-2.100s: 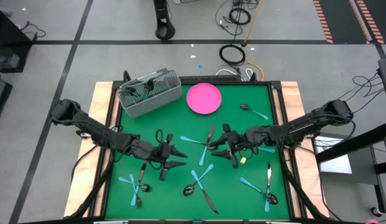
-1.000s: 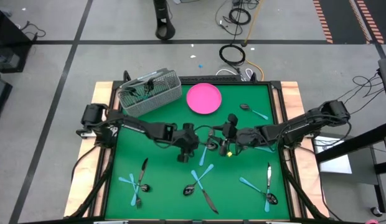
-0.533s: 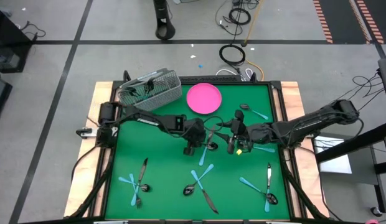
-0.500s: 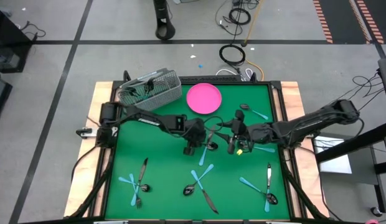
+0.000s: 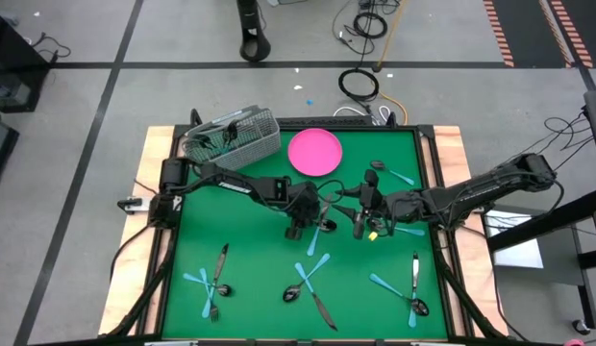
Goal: Sort silverware
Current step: Put the blue spoon into the gray silverware holder
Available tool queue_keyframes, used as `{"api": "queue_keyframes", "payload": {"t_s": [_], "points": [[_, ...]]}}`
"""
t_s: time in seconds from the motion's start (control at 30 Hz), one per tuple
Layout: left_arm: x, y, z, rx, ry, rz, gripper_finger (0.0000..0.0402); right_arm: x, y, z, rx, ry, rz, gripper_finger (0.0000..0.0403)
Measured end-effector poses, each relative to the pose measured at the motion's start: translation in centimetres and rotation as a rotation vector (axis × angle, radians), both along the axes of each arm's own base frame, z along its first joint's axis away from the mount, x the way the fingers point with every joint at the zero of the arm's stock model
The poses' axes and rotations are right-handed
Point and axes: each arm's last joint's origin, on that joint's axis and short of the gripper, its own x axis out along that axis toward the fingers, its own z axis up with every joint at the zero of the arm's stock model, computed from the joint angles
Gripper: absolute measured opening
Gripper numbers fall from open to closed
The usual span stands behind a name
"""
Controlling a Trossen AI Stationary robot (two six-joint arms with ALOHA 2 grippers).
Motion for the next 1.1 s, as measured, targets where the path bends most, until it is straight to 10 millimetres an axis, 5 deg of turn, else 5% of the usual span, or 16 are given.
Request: {"api": "queue_keyframes", "payload": {"t_s": [0.23,0.47,0.67,1.1], "points": [[-0.4,0.0,-0.2,0.004,0.044,0.005,0.0111,0.1,0.0,0.4,0.009,-0.047,0.001,0.0171],[-0.4,0.1,-0.3,0.02,0.055,0.023,0.0018,0.1,0.1,0.6,0.013,-0.068,0.006,0.0171],[-0.5,0.1,-0.2,0.016,0.074,0.048,0.0013,0.1,0.3,0.9,-0.004,-0.083,0.018,0.0171],[0.0,-0.9,5.4,0.187,0.36,0.097,0.0013,0.2,0.6,1.7,-0.042,-0.112,0.037,0.0171]]}}
